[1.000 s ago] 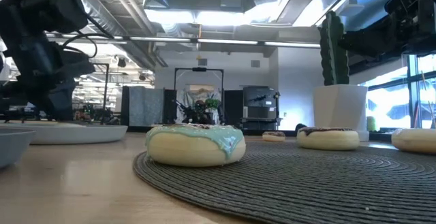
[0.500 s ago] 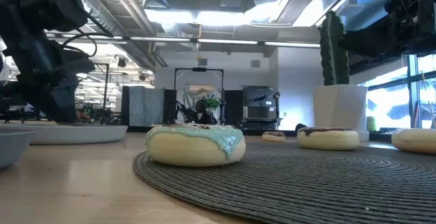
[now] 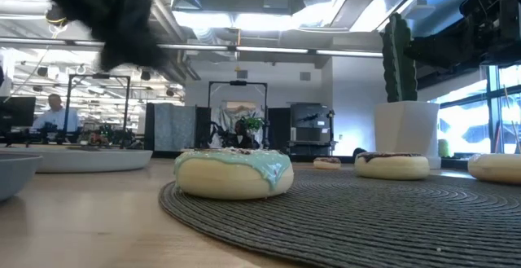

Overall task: Pick & Place donuts
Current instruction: Put the large light green donut on the black plate, then put the small brown donut on the gray plate

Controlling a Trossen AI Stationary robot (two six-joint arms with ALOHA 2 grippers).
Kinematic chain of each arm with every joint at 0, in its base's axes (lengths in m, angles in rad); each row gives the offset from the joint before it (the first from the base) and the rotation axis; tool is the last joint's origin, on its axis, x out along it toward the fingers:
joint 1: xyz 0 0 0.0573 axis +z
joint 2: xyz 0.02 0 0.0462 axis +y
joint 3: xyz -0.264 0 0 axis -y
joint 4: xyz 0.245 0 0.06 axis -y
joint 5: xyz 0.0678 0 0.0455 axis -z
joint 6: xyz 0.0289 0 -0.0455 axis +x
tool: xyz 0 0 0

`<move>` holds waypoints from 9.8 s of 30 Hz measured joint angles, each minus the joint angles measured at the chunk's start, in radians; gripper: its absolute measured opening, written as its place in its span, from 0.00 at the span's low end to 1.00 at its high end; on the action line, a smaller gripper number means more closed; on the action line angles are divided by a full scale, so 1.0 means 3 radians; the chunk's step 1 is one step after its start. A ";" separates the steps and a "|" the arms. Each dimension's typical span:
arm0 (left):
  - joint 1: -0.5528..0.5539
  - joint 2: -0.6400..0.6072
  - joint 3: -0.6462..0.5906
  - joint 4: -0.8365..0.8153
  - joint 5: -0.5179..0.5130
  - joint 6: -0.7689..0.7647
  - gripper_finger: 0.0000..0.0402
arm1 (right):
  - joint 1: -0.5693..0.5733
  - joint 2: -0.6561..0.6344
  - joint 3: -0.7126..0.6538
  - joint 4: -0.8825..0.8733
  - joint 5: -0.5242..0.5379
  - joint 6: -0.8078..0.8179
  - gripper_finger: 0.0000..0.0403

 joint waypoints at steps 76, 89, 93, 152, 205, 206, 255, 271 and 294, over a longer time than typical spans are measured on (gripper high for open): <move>-0.1215 0.1918 0.1511 -0.0953 0.0504 -0.0410 0.02 | 0.0000 0.0000 0.0000 -0.0001 -0.0001 0.0018 0.32; -0.2492 0.1971 0.1475 -0.2050 -0.0521 -0.2885 0.03 | -0.0001 0.0000 0.0000 -0.0001 -0.0001 0.0115 0.32; -0.2535 0.2182 0.1475 -0.2117 -0.0411 -0.3158 0.03 | 0.0000 0.0000 0.0000 -0.0001 -0.0005 0.0196 0.32; -0.1873 0.1566 0.1478 -0.2428 -0.1583 -0.2159 0.31 | 0.0000 0.0003 0.0011 0.0134 -0.0013 0.0430 0.33; 0.0320 0.2047 0.0943 0.0565 0.1022 0.1452 0.19 | -0.1314 0.5543 0.2374 -0.0238 -0.0533 0.0715 0.32; 0.0321 0.2047 0.0943 0.0566 0.1022 0.1452 0.19 | -0.1314 0.5556 0.2375 -0.0234 -0.0545 0.0716 0.31; 0.0243 0.0575 0.0944 -0.1004 0.0433 0.0801 0.19 | 0.0710 0.6879 0.4693 -0.0968 -0.0586 0.0539 0.04; 0.0239 0.0575 0.0944 -0.1016 0.0436 0.0726 0.19 | 0.0703 0.7187 0.4971 -0.1167 -0.0643 0.0366 0.06; 0.0018 0.1029 0.0944 -0.0544 0.0706 0.0932 0.19 | 0.0696 0.6842 0.4880 -0.1844 -0.0617 0.0452 0.36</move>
